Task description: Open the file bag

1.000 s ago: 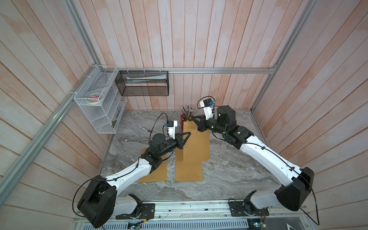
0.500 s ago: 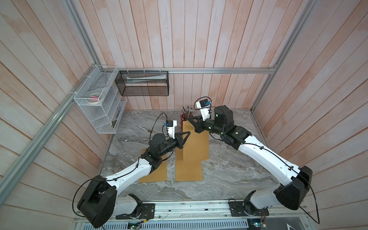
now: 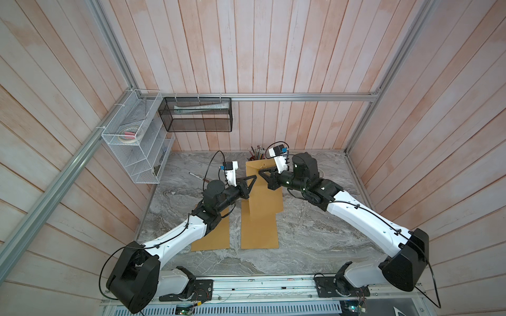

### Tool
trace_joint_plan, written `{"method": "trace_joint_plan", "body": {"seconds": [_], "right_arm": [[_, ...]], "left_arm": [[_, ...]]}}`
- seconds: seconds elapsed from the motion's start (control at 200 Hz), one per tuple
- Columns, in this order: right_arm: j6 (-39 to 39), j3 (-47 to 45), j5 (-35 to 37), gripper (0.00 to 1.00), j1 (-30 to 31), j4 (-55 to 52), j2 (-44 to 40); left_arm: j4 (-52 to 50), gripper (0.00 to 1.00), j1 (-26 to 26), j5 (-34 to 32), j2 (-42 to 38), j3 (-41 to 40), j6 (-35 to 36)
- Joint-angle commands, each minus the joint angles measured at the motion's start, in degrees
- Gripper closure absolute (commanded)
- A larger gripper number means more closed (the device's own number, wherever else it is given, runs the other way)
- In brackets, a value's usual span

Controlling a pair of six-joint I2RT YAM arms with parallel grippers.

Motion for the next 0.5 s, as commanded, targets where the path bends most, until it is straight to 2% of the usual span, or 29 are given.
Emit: {"method": "trace_joint_plan", "body": {"seconds": [0.0,0.495], "right_arm": [[1.8,-2.0,-0.8,1.00,0.5,2.4,-2.0],[4.1,-8.1,1.1,1.00,0.5,2.5,-4.6]], "left_arm": [[1.4,1.00,0.9,-1.0,0.2,1.5,-0.8],[2.7,1.00,3.0,-1.0,-1.3,0.7,-1.4]]}}
